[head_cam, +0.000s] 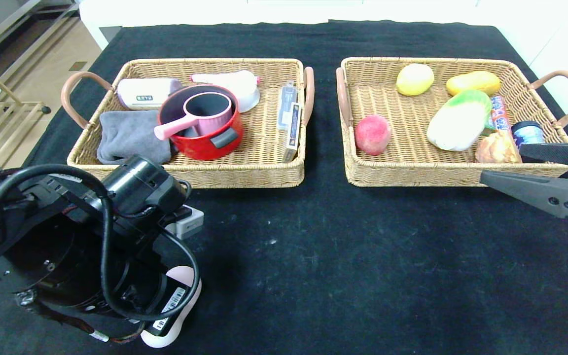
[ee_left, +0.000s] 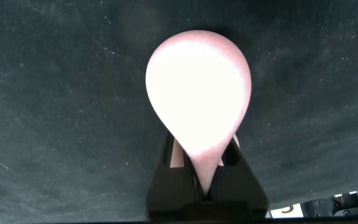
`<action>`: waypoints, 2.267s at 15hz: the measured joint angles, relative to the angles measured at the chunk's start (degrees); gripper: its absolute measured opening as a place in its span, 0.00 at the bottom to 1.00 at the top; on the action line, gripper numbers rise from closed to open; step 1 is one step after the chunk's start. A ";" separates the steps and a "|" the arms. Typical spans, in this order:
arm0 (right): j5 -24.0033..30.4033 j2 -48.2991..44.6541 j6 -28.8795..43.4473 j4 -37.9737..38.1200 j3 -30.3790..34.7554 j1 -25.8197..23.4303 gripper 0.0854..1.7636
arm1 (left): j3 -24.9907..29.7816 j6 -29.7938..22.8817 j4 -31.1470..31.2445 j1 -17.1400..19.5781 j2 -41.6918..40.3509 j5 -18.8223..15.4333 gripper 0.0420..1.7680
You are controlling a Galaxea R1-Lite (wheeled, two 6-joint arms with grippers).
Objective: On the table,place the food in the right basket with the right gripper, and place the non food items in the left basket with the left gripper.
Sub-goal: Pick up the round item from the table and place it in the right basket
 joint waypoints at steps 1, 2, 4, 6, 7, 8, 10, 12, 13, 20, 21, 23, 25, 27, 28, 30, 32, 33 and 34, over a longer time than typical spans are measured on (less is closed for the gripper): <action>0.02 0.00 0.00 0.02 0.00 0.00 0.97 | 0.00 0.00 0.00 0.00 -0.06 -0.07 0.06; 0.00 0.00 0.00 0.00 -0.01 0.00 0.97 | 0.00 -0.02 0.00 0.00 -0.12 -0.09 0.06; 0.00 0.00 0.00 0.00 0.00 0.00 0.97 | 0.00 0.00 0.00 0.00 -0.22 -0.22 0.06; 0.00 0.00 0.02 0.00 -0.01 0.00 0.97 | -0.02 0.00 0.00 0.00 -0.45 -0.52 0.06; 0.00 0.00 0.02 -0.02 0.00 0.00 0.97 | -0.07 -0.02 0.00 0.01 -0.78 -0.82 0.06; 0.00 0.01 0.02 0.00 -0.01 0.00 0.97 | -0.07 -0.02 0.02 0.01 -1.16 -1.04 0.06; 0.00 0.01 0.00 0.00 -0.01 0.00 0.97 | -0.38 0.01 0.02 0.00 -1.88 -1.16 0.06; 0.00 0.04 0.00 0.00 0.00 0.00 0.97 | -0.90 0.04 0.00 -0.22 -2.60 -1.16 0.06; 0.00 0.04 0.02 0.00 0.02 0.00 0.97 | -1.17 0.06 0.02 -0.29 -2.93 -1.23 0.06; 0.00 0.06 0.00 0.00 0.07 0.07 0.97 | -7.46 -0.02 0.05 -1.07 -3.89 -2.67 0.06; 0.02 0.06 0.00 0.00 0.10 0.05 0.97 | -8.64 -0.07 0.05 -1.62 -3.80 -2.67 0.06; 0.00 0.06 0.00 0.00 0.10 0.00 0.97 | -10.80 -0.32 0.05 -2.78 -3.40 -2.67 0.06; 0.00 0.06 0.00 0.00 0.07 0.00 0.97 | -13.52 -1.65 0.05 -4.07 -2.49 -2.67 0.06; 0.02 0.06 0.00 0.00 0.07 0.00 0.97 | -16.18 -2.76 0.05 -5.34 -1.35 -2.67 0.06; 0.02 0.06 0.02 0.00 0.07 0.00 0.97 | -17.53 -3.19 0.05 -5.90 -0.78 -2.67 0.06; 0.00 0.04 0.02 0.02 0.07 0.00 0.97 | -21.02 -4.16 0.00 -7.44 0.62 -2.69 0.06; -0.06 -0.02 0.02 0.00 0.07 0.00 0.97 | -24.31 -4.55 -0.04 -8.68 2.26 -2.65 0.06; -0.06 -0.07 0.02 0.02 0.07 0.00 0.97 | -25.69 -4.77 -0.02 -9.18 3.00 -2.62 0.06; -0.04 -0.09 0.02 0.00 0.07 0.00 0.97 | -27.45 -5.07 -0.09 -9.73 3.91 -2.56 0.06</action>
